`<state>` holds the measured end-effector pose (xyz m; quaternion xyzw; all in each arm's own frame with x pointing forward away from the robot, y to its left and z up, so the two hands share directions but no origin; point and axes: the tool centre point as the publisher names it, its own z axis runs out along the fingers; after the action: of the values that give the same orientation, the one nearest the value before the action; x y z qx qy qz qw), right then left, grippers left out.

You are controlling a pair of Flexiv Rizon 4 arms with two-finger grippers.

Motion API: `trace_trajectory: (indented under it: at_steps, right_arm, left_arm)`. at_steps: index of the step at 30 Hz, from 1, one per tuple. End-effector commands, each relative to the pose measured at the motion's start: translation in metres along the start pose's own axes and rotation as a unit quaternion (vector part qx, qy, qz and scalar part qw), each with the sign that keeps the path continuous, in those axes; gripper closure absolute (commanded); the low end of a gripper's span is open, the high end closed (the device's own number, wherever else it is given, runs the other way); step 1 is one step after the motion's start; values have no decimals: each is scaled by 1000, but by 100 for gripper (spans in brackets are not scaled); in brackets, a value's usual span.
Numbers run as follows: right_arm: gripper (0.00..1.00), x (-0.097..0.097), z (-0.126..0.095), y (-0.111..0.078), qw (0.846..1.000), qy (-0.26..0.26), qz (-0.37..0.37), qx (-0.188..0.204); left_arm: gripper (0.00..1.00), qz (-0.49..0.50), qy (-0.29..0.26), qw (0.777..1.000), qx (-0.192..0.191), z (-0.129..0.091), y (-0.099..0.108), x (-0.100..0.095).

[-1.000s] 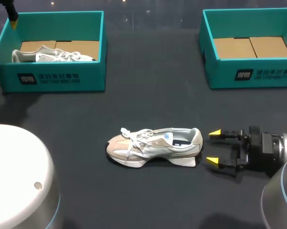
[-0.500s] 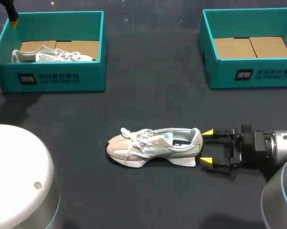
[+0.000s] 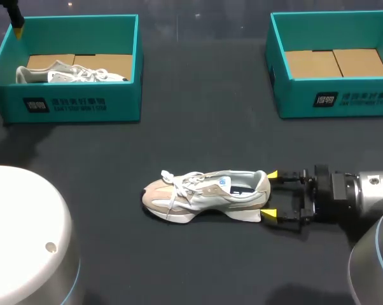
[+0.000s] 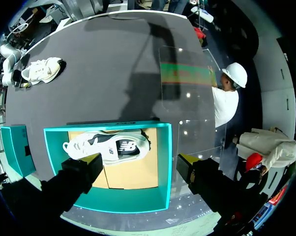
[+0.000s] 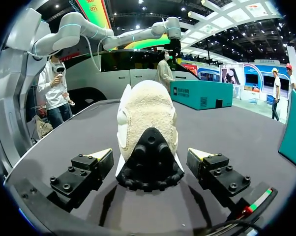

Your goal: Take the shoe out of the shoebox, open the shoe tongue, remove and reinsert the insole, then place the shoe into the shoebox

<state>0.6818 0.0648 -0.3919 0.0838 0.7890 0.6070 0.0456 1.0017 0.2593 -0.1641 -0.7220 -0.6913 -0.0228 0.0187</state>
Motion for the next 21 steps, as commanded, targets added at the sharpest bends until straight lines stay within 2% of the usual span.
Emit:
trace_trajectory:
  at_steps: [1, 21]
  right_arm:
    - [0, 1, 8, 1, 1000, -2, 0, 5]
    - [0, 3, 29, 2, 1000, 11, 3, 11]
  left_arm:
    - [0, 1, 0, 1000, 0, 0, -1, 0]
    - [0, 1, 0, 1000, 0, 0, -1, 0]
